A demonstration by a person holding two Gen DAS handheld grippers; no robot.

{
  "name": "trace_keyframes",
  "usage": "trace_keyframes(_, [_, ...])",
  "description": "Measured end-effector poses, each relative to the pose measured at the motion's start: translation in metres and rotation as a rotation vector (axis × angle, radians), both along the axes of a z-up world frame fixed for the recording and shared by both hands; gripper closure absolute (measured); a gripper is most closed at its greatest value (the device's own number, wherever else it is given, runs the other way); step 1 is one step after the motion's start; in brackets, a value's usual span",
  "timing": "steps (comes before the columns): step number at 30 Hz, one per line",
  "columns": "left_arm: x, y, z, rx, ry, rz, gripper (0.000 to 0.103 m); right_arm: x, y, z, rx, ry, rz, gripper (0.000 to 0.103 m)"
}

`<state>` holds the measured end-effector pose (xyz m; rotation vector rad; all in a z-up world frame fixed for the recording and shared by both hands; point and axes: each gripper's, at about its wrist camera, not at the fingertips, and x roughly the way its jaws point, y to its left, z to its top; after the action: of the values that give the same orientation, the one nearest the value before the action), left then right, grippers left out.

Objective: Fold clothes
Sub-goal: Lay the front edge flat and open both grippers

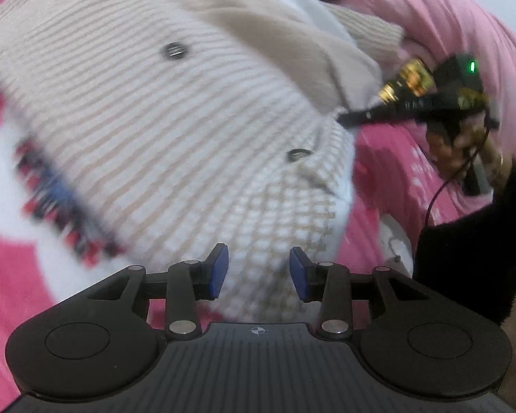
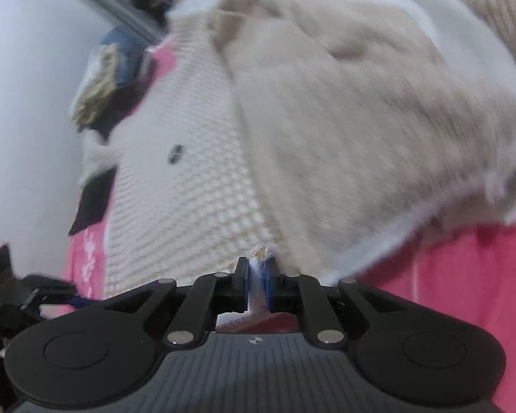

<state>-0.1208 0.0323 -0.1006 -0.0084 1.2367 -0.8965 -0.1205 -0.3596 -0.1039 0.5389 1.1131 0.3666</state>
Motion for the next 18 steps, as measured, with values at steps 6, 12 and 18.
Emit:
trace_keyframes(6, [0.002,0.029,-0.017,-0.007,0.141,0.154,0.063,0.004,-0.007,0.002,0.01,0.105,0.058,0.083])
trace_keyframes(12, [0.022,0.045,-0.019,-0.016,0.112,0.225,0.063,0.031,-0.011,0.069,-0.074,-0.045,0.112,0.064])
trace_keyframes(18, [0.071,0.061,-0.007,-0.005,-0.024,0.349,0.063,0.122,0.07,0.096,-0.151,-0.212,0.257,0.055])
